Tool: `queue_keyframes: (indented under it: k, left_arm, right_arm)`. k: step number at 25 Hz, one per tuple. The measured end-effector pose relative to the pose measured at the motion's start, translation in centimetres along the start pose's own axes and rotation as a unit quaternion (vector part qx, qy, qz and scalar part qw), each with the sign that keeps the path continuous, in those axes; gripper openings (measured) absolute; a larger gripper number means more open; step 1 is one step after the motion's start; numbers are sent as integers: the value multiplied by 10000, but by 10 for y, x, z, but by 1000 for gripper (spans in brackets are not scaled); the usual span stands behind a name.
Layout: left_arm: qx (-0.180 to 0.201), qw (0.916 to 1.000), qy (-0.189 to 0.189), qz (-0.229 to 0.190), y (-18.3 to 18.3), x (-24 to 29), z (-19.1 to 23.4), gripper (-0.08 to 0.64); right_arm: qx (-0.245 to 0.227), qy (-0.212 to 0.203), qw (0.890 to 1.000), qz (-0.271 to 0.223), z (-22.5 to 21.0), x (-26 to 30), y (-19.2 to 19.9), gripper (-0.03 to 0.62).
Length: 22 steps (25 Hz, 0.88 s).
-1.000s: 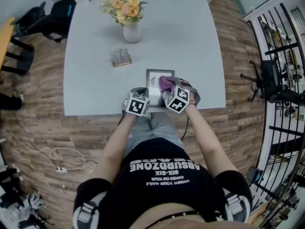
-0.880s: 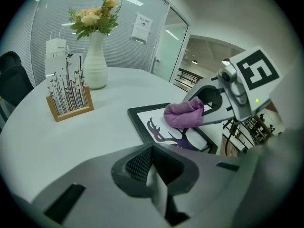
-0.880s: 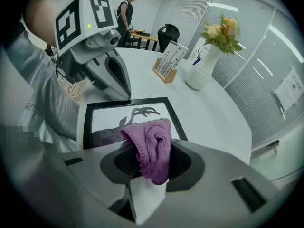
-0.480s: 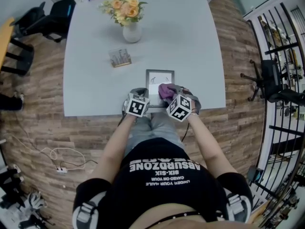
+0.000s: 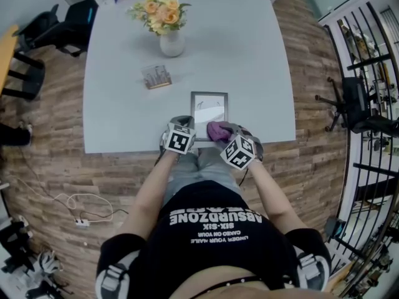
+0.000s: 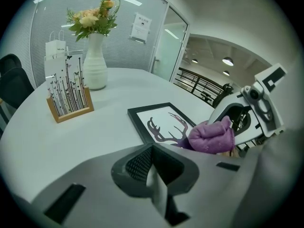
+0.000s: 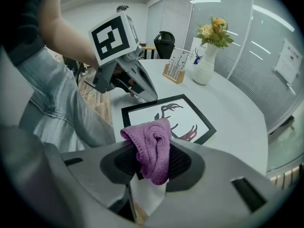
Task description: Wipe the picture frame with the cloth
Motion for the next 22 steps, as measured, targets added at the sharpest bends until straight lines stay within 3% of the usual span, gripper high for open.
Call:
queue_keyframes:
  k: [7, 15, 22]
  left_arm:
    - [-26, 10000, -26, -10, 0, 0, 1, 15]
    - [-3, 10000, -39, 28, -1, 0, -1, 15]
    - [64, 9999, -78, 26, -1, 0, -1, 15]
  right_arm:
    - [419, -308, 9985, -165, 8, -6, 2, 142]
    - [625, 175, 9968, -472, 13, -3, 7, 141]
    - [618, 203, 9967, -491, 12, 2, 7, 141]
Point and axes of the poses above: the fingertips, and each gripper's own axes: x forward along the fingers, z to its left, y out of its underside, the point moved 4 cm from there along -x, backward along the fingers, and after that the axes turned 14 degrees about -x, right-handed, at the moved point
